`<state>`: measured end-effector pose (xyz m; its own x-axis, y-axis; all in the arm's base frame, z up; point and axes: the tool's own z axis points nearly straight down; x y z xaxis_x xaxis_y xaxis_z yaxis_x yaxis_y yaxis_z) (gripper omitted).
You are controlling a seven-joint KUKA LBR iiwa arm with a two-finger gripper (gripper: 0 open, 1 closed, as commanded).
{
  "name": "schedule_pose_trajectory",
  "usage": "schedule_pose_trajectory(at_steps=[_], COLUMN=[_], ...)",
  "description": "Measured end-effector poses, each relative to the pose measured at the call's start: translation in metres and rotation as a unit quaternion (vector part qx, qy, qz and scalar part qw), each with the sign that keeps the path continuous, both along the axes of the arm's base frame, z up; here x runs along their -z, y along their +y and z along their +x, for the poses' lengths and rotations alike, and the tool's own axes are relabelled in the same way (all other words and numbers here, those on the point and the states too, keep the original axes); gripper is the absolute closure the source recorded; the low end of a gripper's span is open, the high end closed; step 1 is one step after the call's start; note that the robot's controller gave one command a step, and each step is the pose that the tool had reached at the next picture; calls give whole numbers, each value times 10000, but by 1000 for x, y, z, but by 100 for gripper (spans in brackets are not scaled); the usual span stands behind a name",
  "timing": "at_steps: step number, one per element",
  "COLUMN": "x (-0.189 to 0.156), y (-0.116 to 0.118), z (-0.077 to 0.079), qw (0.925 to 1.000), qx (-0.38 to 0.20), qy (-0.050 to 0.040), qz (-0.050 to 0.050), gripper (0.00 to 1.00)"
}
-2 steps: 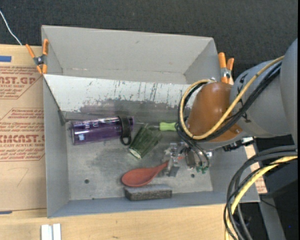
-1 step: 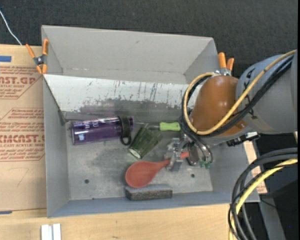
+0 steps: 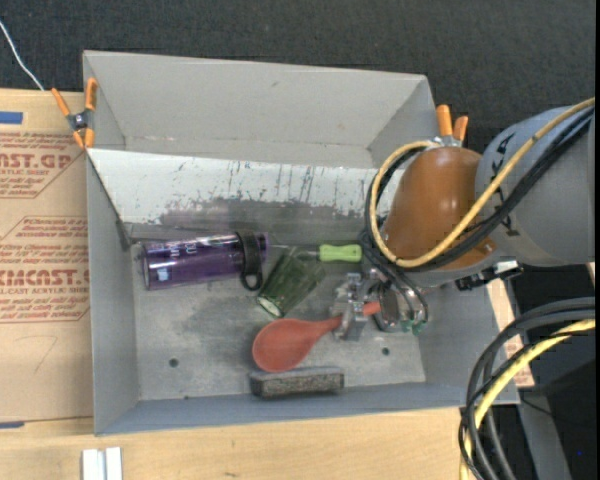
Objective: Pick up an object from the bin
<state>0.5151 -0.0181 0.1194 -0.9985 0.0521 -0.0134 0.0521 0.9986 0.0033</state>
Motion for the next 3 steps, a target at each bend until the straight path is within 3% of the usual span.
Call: schedule_pose_trajectory(at_steps=[2,3], x=[-14,-32], y=[0,0], z=[-2,-2], qw=[10000,10000], qx=[0,-1], qy=[47,28], qz=[3,3], gripper=[100,100])
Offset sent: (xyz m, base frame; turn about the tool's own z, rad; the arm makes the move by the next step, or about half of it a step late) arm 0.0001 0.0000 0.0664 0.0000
